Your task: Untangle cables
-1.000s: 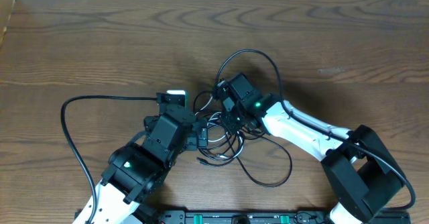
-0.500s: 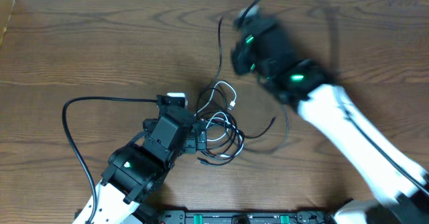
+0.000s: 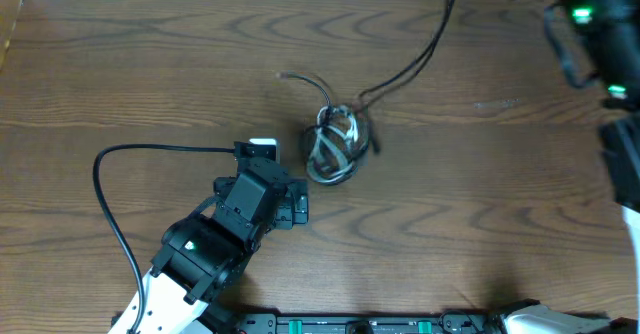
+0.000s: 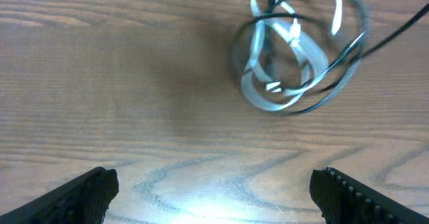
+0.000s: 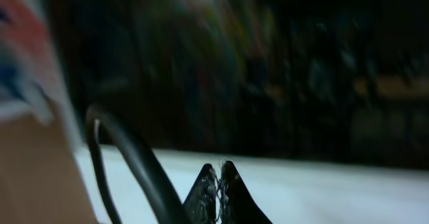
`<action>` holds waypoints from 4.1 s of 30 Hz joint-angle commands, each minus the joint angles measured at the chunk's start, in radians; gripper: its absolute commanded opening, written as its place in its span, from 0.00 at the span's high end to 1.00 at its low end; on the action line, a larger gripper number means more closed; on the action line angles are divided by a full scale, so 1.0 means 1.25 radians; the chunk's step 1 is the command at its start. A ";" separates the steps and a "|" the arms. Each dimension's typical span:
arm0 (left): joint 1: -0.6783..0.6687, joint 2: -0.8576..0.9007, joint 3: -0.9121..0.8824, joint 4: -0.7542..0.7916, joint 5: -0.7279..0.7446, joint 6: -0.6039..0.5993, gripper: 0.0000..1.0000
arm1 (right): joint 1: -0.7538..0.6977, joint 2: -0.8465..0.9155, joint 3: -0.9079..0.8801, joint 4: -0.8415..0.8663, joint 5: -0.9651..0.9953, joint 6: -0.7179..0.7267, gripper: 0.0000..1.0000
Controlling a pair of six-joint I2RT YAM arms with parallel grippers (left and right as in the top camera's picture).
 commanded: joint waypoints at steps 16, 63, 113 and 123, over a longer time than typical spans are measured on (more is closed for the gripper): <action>0.003 0.111 0.005 0.125 0.163 0.117 0.02 | -0.007 0.000 0.115 0.099 -0.263 0.129 0.99; -0.093 0.780 0.005 0.953 0.353 0.056 0.33 | -0.008 -0.042 0.150 0.001 -0.337 0.162 0.99; 0.951 0.131 0.005 0.161 0.353 0.089 0.93 | -0.222 0.027 0.150 -0.510 0.756 0.197 0.99; 1.014 0.131 0.005 0.153 0.537 0.117 0.93 | -0.252 0.113 0.150 -0.611 0.470 0.251 0.99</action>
